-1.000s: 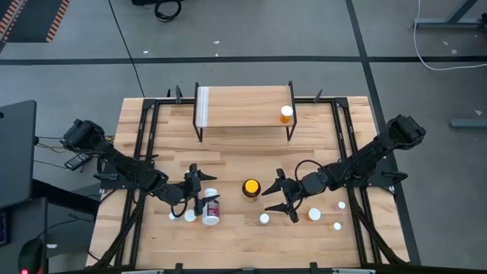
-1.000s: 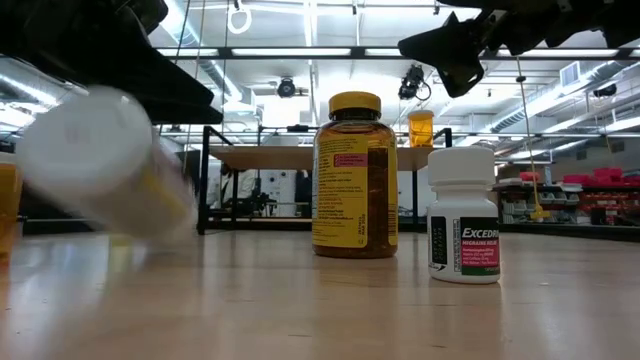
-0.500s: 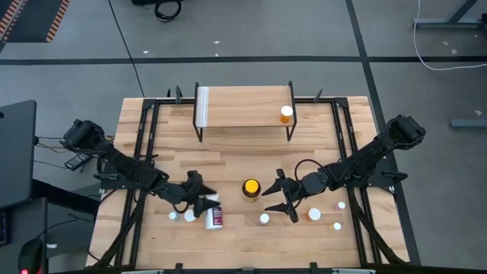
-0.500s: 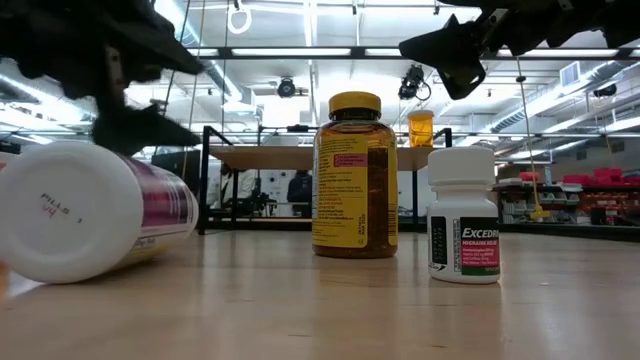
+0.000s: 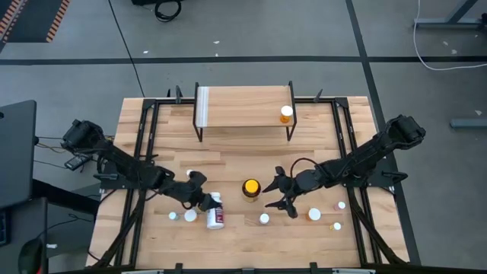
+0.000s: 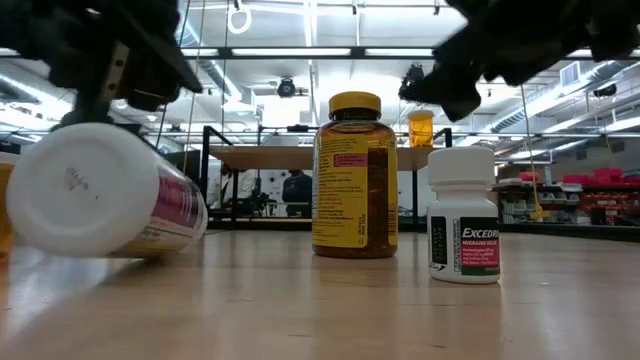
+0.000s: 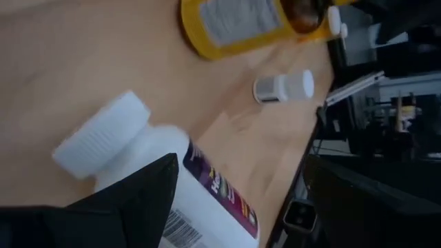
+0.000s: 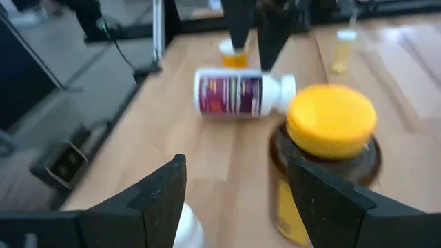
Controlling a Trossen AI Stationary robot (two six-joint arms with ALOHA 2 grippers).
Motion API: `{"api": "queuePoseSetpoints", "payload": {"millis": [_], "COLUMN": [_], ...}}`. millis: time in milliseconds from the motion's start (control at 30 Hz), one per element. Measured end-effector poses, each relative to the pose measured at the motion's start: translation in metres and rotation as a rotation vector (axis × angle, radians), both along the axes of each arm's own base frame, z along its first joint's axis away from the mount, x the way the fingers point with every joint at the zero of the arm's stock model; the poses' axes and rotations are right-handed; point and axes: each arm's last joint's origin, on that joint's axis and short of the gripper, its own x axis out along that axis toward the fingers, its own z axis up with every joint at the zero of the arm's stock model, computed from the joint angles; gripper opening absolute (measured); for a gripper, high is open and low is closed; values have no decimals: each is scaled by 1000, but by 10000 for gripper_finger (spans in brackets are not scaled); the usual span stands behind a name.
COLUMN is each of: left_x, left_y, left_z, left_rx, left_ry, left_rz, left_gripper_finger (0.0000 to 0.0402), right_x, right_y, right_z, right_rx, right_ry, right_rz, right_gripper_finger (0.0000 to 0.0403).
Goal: Pick and place medicine bottles onto shelf by color
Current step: Put the big white medicine bottle on the shelf
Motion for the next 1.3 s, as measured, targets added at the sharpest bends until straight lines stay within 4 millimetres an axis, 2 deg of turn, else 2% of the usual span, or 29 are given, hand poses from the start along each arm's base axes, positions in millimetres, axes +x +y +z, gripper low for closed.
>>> {"api": "queuePoseSetpoints", "payload": {"millis": [200, 433, 567, 700, 833, 1033, 1133, 1300], "left_x": [18, 31, 46, 70, 91, 105, 109, 114], "left_y": [9, 17, 13, 4, -4, -14, -14, -2], "left_z": [28, 82, 98, 90, 73, 47, 42, 43], "left_rx": [44, 138, 170, 190, 166, 104, 90, 60], "left_ry": [61, 268, 369, 440, 505, 618, 618, 615], "left_rz": [33, 53, 81, 69, 50, 0, 11, 68], "left_gripper_finger": [318, 304, 288, 284, 290, 313, 315, 316], "right_x": [1, 1, -1, -1, 0, 2, 4, 5], "right_y": [-12, -18, -18, -20, -24, -35, -39, -44], "right_z": [-5, -9, -12, -13, -13, -14, -13, -13], "right_rx": [-100, -152, -200, -268, -339, -379, -391, -382], "right_ry": [42, 78, 99, 94, 86, 99, 82, 76], "right_rz": [8, 10, 33, 60, 84, 92, 114, 140], "right_gripper_finger": [256, 256, 256, 256, 256, 256, 256, 256]}}
